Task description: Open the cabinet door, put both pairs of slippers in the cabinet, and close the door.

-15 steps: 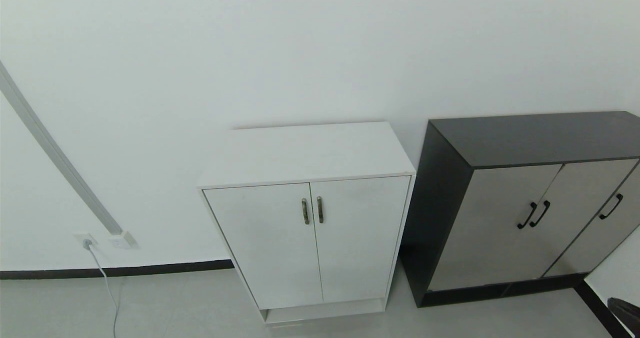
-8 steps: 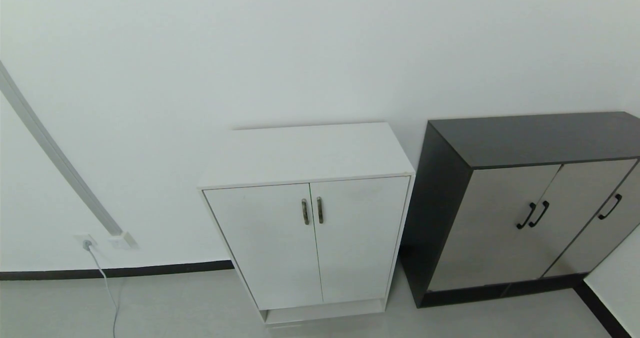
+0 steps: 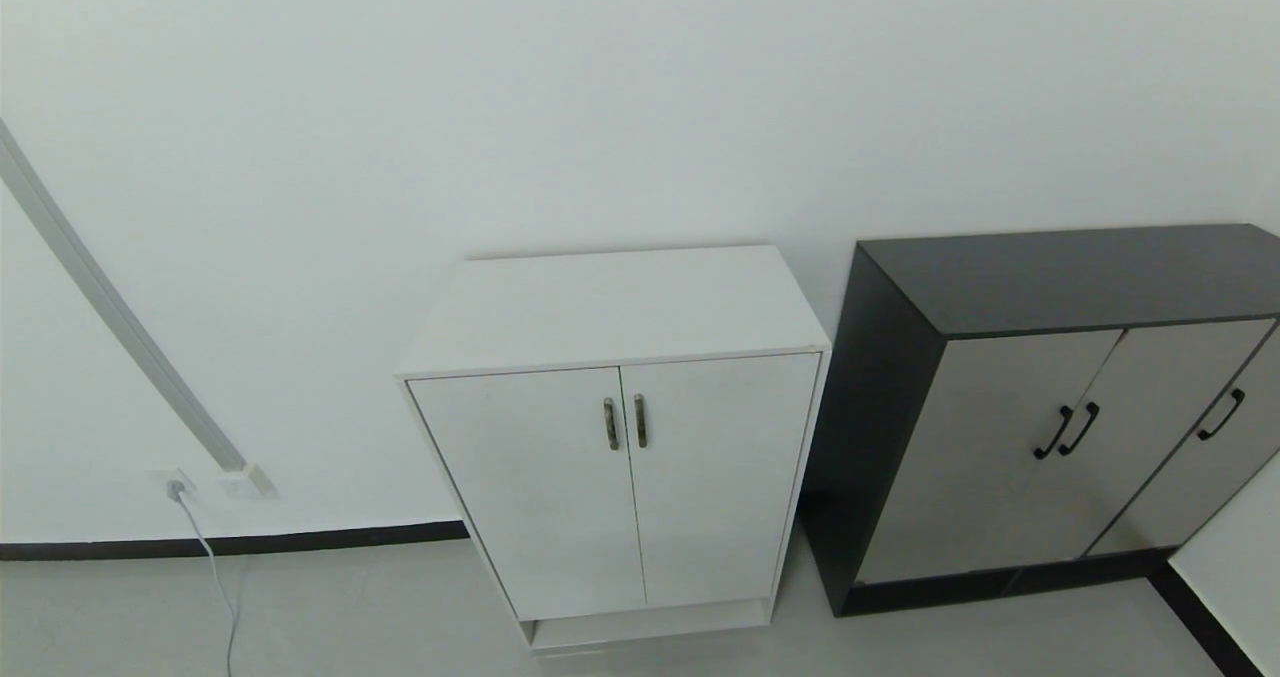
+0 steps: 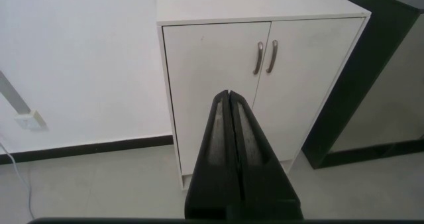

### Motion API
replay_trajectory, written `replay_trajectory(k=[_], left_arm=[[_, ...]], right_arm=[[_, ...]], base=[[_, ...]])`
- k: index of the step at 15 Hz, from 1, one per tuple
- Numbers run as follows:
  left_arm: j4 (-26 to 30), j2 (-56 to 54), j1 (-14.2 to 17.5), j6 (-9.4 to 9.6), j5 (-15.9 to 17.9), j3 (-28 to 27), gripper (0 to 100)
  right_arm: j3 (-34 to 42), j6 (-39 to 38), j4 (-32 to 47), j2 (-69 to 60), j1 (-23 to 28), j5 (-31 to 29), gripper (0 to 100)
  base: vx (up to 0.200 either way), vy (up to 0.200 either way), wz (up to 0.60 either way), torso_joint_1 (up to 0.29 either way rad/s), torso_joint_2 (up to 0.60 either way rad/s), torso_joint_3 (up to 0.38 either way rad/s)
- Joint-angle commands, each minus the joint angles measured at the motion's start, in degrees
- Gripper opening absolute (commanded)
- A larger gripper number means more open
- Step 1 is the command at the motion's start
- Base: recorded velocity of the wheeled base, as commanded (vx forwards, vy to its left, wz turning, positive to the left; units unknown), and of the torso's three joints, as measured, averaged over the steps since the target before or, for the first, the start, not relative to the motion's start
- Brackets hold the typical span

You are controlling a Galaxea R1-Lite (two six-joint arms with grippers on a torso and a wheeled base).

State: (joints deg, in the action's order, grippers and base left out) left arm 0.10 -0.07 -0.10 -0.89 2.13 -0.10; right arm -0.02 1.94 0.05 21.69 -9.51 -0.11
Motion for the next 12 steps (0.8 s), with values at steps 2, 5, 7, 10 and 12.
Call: replay_trajectory(k=[2,5,7,10,12], left_arm=[[0.0,0.1,0.0,0.01,0.1,0.0,0],[0.0,0.1,0.0,0.01,0.0,0.0,0],[0.0,0.1,0.0,0.01,0.0,0.0,0],[0.0,0.1,0.0,-0.08,-0.1,0.0,0],[0.0,0.1,0.0,0.19,-0.1,0.0,0]], right_arm=[[0.0,-1.5,0.0,-9.3,7.8,0.0,0],[0.0,-2.4,0.0,-16.7,8.5,0.0,0],[0.0,-2.6,-0.1,-20.7,9.0,0.0,0],[0.0,-5.9,-0.2,-21.7,9.5,-0.9,0],[0.0,-7.0,-0.7,-21.7,9.5,-4.8,0]], base=[[0.000,0.000,0.00,0.000,0.00,0.000],[0.000,0.000,0.00,0.000,0.00,0.000],[0.000,0.000,0.00,0.000,0.00,0.000],[0.000,0.000,0.00,0.000,0.00,0.000],[0.000,0.000,0.00,0.000,0.00,0.000]])
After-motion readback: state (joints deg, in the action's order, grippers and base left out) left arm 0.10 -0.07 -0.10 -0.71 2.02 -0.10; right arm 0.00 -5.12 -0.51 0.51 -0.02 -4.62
